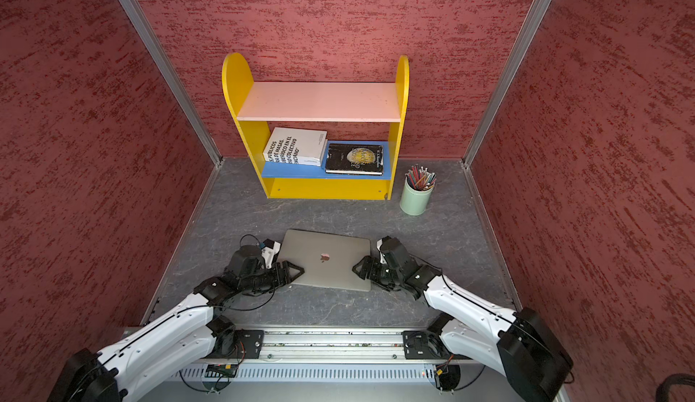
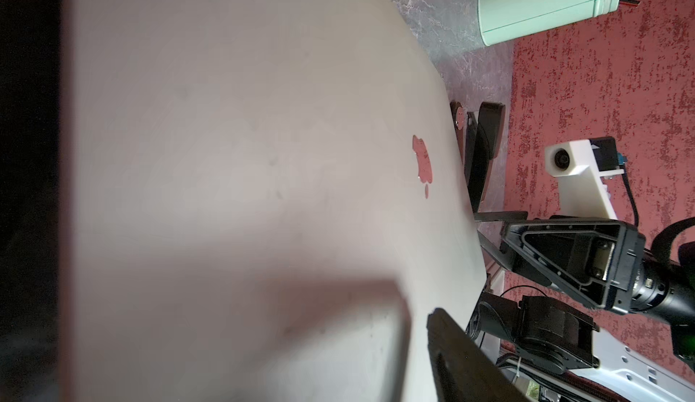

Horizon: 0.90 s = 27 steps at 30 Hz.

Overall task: Close the laptop lid and set it aside
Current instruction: Pick up the laptop from the center of the board.

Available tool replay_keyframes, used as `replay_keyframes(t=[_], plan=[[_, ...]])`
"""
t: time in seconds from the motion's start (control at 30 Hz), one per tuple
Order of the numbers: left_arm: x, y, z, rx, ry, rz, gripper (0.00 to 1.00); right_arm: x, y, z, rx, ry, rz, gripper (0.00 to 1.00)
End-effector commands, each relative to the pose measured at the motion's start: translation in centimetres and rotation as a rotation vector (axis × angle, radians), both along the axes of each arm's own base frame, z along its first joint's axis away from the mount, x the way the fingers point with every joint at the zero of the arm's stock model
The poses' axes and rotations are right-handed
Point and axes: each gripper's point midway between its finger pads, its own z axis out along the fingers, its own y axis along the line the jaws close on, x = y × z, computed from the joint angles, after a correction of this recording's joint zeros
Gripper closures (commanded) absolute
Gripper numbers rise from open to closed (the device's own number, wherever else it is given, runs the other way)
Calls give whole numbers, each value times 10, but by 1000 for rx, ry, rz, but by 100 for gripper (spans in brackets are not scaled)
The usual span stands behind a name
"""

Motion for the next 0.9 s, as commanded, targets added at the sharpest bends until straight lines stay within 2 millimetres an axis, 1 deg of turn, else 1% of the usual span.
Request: replay_keyframes(t=[0.0,0.17,0.37,0.63,0.87], plan=[[-6,-34,53,-194,-122,-162,32,5,47,92,299,-197,144,24],[-6,-33,59,-211,-137,-153,38,8,45,99,309,-218,126,27],[-4,-33,67,-250,-152,-134,47,11,44,113,350,-254,95,32],[1,-35,73,-319,-158,-91,64,15,43,130,474,-285,36,35],[3,-34,74,-330,-161,-67,74,17,41,151,586,-316,-3,40]])
